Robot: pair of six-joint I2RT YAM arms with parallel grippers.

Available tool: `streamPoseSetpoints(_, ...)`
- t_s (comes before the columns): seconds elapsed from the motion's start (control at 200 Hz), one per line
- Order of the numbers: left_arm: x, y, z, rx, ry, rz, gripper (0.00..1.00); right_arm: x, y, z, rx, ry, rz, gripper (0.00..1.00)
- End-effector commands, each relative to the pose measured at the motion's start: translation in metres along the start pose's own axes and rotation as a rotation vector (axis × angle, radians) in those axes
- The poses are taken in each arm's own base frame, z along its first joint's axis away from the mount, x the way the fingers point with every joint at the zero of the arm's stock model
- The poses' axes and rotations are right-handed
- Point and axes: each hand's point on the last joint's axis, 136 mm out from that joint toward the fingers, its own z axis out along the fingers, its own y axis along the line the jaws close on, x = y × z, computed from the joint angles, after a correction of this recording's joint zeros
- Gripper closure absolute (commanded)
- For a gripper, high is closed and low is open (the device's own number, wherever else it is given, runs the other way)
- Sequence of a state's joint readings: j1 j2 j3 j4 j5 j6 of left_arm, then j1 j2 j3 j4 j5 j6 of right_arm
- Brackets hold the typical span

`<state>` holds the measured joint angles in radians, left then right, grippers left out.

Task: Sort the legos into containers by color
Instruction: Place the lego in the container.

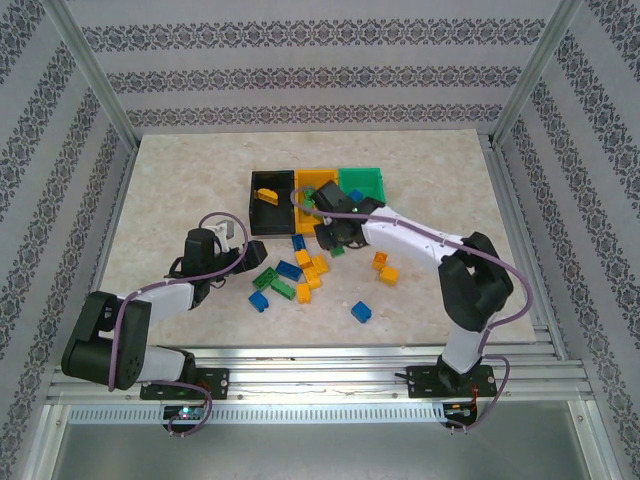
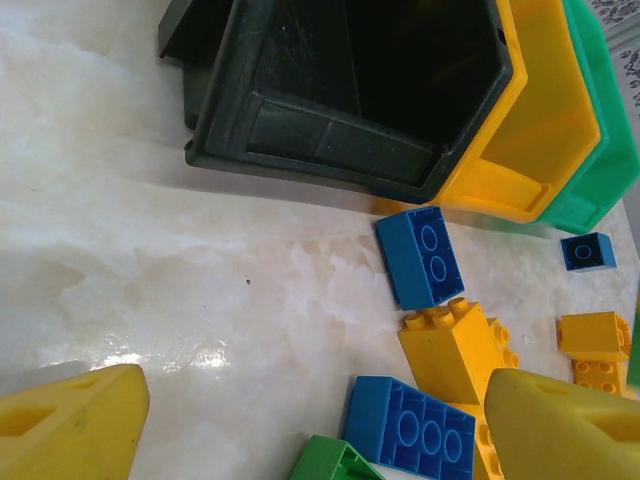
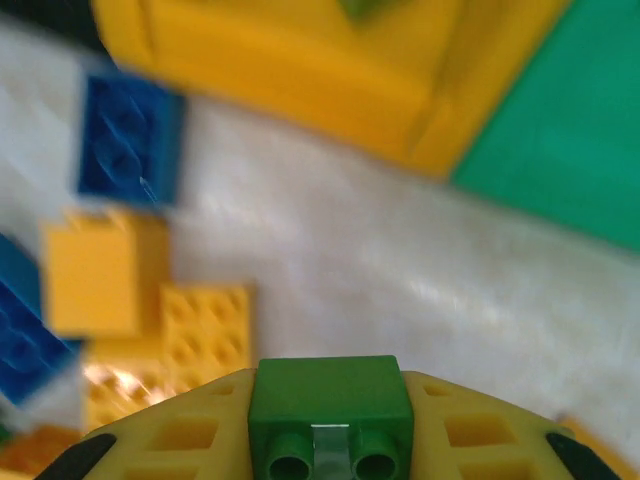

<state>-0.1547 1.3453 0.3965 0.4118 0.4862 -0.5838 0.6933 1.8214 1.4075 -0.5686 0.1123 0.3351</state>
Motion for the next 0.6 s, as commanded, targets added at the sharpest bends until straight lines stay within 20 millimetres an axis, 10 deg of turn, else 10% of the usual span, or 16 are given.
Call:
streamPoseSetpoints(0.0, -0.012, -0.004, -0.007, 0.003, -0.04, 0.03, 0.13, -0.047, -0.011, 0.011, 0.023, -0.082, 0.016, 0.7)
streamPoseSetpoints(0.245, -0.013, -0.006, -0.01, -0.002, -0.04, 0.042, 0.13, -0.104, -0.018, 0.014, 0.008, -0.14, 0.041, 0.43)
streamPoseSetpoints(0.595, -0.01, -0.007, -0.005, 0.034, -0.037, 0.042, 0.12, -0.062, -0.02, 0.001, -0.049, -0.135, 0.036, 0.38)
